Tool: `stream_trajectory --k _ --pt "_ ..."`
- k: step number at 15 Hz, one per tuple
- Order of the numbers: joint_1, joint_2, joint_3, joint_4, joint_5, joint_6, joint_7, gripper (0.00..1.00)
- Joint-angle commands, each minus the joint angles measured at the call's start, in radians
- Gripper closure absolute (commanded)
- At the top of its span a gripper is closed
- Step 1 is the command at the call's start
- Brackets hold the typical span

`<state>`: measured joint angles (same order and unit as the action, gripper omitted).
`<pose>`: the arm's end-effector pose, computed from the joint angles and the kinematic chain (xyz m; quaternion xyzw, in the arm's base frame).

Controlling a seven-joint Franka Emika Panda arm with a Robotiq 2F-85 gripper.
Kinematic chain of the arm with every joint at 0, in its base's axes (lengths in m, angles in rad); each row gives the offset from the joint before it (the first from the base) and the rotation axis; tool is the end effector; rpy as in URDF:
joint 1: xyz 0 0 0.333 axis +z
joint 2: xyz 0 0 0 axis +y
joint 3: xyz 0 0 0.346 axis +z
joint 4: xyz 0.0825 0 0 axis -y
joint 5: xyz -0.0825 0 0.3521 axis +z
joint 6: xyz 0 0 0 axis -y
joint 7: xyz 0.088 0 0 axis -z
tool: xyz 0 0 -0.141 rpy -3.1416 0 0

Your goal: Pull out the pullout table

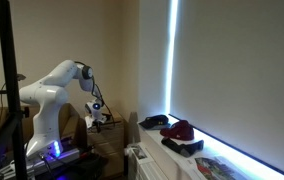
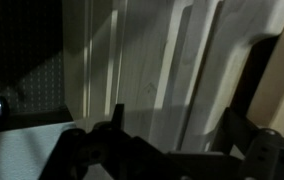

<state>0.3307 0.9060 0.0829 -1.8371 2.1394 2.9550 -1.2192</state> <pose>0.5374 0.1821 0.0319 -0.9301 0.2487 -0.1311 0.2362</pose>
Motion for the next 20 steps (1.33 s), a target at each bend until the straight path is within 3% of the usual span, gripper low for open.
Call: stream_trajectory --k 1,5,11,20 --pt "0.029 0.035 -0.044 0.037 0.123 -0.076 -0.079 0.00" --pt "0.040 0.058 -0.064 0.034 0.188 -0.114 -0.109 0.00" --pt "0.046 0.029 -0.138 -0.030 0.227 -0.041 -0.120 0.00" --pt "0.061 -0.082 -0.359 -0.348 0.453 -0.081 -0.220 0.00"
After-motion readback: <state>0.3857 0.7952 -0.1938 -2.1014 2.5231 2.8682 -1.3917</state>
